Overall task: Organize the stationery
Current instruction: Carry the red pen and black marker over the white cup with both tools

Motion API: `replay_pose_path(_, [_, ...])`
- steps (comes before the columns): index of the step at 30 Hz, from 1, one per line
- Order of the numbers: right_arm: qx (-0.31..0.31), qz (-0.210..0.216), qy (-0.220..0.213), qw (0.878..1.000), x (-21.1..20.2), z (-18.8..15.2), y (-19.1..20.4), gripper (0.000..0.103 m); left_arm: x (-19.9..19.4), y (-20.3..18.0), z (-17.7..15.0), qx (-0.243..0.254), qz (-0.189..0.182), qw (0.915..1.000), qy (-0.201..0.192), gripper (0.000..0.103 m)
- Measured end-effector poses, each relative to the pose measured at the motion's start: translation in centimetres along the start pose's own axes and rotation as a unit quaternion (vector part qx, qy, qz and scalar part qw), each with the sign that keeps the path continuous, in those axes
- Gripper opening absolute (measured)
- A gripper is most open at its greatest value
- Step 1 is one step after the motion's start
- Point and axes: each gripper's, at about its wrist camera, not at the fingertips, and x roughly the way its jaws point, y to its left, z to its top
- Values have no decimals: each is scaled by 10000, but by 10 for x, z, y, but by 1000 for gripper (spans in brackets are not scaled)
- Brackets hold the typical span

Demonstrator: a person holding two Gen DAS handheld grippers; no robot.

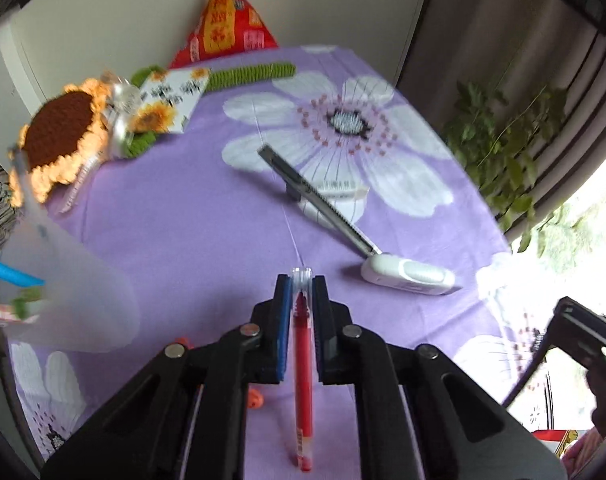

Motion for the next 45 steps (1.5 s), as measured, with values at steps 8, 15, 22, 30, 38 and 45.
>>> replay_pose_path(8, [-136,53,-147,9998,-8,4,14,15,-56,16,3,-188,-122,9973,-697,8])
replay_pose_path(15, [-325,69,-330,9989,-19,11,33,15,-97,31,5,-292,-172,9931,-1125,8])
replay_pose_path(22, [-649,143,-537,9963,-29,24,63,15,-156,65,20,-477,29,9838,-1728,8])
replay_pose_path(30, [-897,243,-534,9942,-26,28,92,14,-194,105,38,-705,624,9726,-2125,8])
replay_pose_path(38, [-948,183,-559,9938,-27,35,104,14,-165,134,32,-948,760,9746,-1883,8])
replay_pose_path(45, [-1120,194,-694,9911,-35,42,125,14,-118,146,20,-1059,732,9817,-1405,9])
